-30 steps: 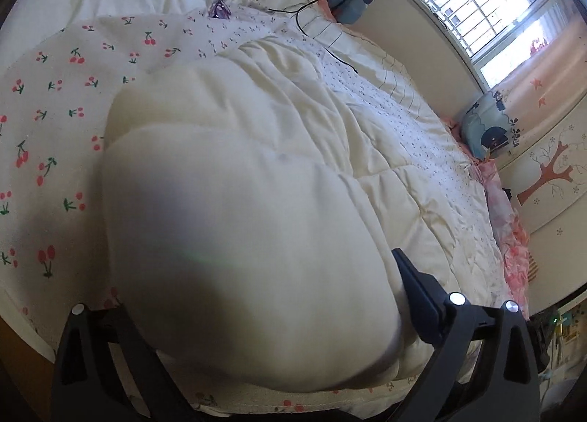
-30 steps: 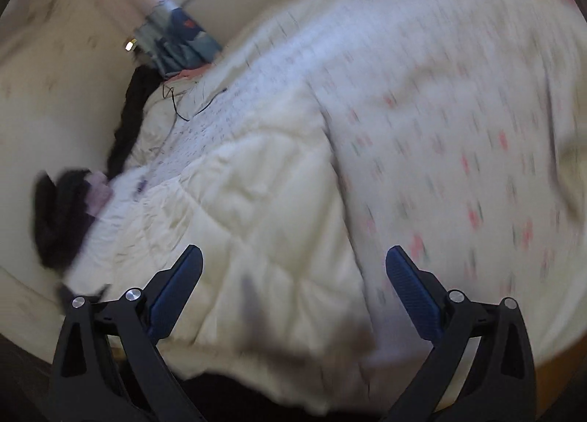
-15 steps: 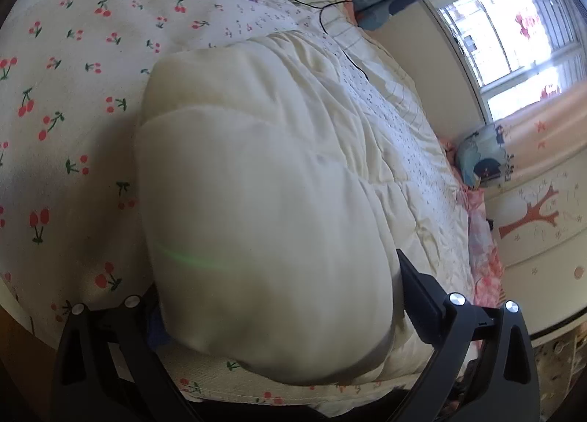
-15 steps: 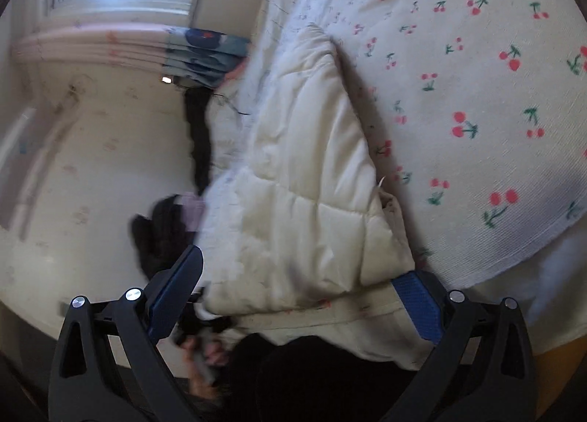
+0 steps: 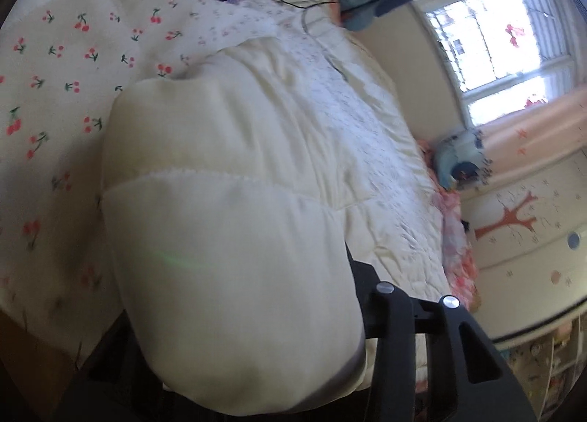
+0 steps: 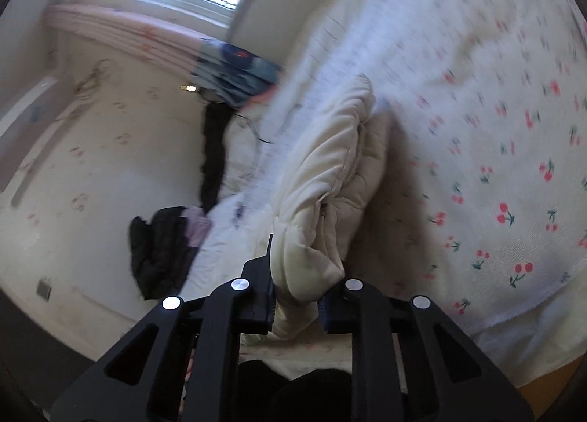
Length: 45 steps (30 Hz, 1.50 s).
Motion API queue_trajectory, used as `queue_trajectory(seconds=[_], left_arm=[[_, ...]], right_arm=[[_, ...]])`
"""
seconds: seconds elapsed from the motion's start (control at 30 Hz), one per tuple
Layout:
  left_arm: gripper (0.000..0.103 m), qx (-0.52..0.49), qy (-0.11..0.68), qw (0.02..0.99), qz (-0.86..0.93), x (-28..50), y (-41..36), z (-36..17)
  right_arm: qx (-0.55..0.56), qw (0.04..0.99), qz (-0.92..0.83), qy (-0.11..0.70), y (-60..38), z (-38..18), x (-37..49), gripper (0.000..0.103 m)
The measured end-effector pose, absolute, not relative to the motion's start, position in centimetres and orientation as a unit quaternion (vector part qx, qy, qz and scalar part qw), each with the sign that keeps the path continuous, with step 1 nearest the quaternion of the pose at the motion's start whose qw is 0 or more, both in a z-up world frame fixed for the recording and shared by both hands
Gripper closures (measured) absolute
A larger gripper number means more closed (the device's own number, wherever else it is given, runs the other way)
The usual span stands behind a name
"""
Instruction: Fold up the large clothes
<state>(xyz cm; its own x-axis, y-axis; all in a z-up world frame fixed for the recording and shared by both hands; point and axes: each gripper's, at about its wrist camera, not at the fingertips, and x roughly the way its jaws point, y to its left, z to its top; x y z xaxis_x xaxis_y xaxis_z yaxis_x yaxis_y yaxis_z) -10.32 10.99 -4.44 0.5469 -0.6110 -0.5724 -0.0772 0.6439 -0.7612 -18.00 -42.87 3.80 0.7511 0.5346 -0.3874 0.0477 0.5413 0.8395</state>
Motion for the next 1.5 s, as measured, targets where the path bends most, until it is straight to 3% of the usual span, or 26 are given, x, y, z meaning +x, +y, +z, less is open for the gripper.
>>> queue_trajectory(seconds=[0.1, 0.17, 0.23, 0.3, 0.43, 0.5, 0.63, 0.67, 0.73, 0.8, 0.9, 1.0, 1.07, 1.13, 1.23, 1.27, 1.5], left_arm=[[0.058, -0.370, 0.449, 0.793, -0.178, -13.0, 11.2, -4.4], [0.047, -0.376, 0.467, 0.781, -0.175, -13.6, 11.5, -6.4], [0.027, -0.424, 0.476, 0.753, -0.161, -14.0, 12.4, -8.8], [0.021, -0.430, 0.472, 0.754, -0.154, -14.0, 12.4, -9.0], [0.008, -0.411, 0.469, 0.771, -0.127, -12.9, 11.4, -8.2], [0.007, -0.408, 0.469, 0.776, -0.108, -12.3, 10.9, -8.3], [0.009, -0.409, 0.454, 0.786, -0.089, -12.2, 10.4, -8.4], [0.012, -0.413, 0.448, 0.787, -0.094, -12.5, 10.7, -8.3], [0.031, -0.419, 0.434, 0.790, -0.107, -12.9, 11.2, -8.1], [0.034, -0.420, 0.425, 0.793, -0.114, -13.2, 11.4, -7.9], [0.034, -0.409, 0.430, 0.796, -0.117, -12.9, 11.1, -7.9], [0.025, -0.418, 0.438, 0.789, -0.106, -12.3, 11.1, -8.3], [0.022, -0.422, 0.438, 0.788, -0.100, -12.3, 11.1, -8.4], [0.020, -0.421, 0.437, 0.788, -0.100, -12.4, 11.0, -8.3], [0.017, -0.431, 0.436, 0.783, -0.107, -12.4, 11.2, -8.5], [0.015, -0.432, 0.434, 0.782, -0.112, -12.4, 11.3, -8.5], [0.012, -0.436, 0.438, 0.777, -0.117, -12.1, 11.3, -8.7]], right_arm=[[0.428, 0.823, 0.154, 0.339, -42.7, 4.0, -20.5, 0.084], [0.414, 0.810, 0.133, 0.394, -42.9, 1.3, -21.3, 0.078], [0.443, 0.783, 0.116, 0.421, -44.1, -1.9, -22.3, 0.074], [0.472, 0.778, 0.109, 0.401, -45.4, -2.7, -23.6, 0.067], [0.427, 0.839, 0.060, 0.333, -47.3, 1.2, -24.6, 0.051], [0.388, 0.868, 0.060, 0.303, -46.9, 4.2, -23.3, 0.049], [0.272, 0.898, 0.115, 0.325, -40.9, 7.1, -18.5, 0.039], [0.239, 0.897, 0.124, 0.350, -39.1, 6.7, -17.2, 0.038], [0.166, 0.881, 0.122, 0.425, -35.7, 3.8, -14.6, 0.037], [0.103, 0.874, 0.102, 0.464, -33.9, 0.4, -13.5, 0.037], [0.125, 0.872, 0.086, 0.465, -34.2, 2.9, -13.5, 0.037], [0.101, 0.899, 0.090, 0.417, -32.1, 7.5, -12.0, 0.035], [0.076, 0.903, 0.100, 0.411, -30.0, 8.9, -9.6, 0.019], [0.055, 0.899, 0.115, 0.419, -27.5, 8.5, -7.2, 0.013], [-0.001, 0.843, 0.096, 0.530, -23.9, 0.9, -1.8, 0.010], [-0.001, 0.840, 0.098, 0.534, -23.6, -0.3, -1.4, 0.010], [0.003, 0.870, 0.089, 0.485, -22.0, 5.8, 0.7, 0.011]])
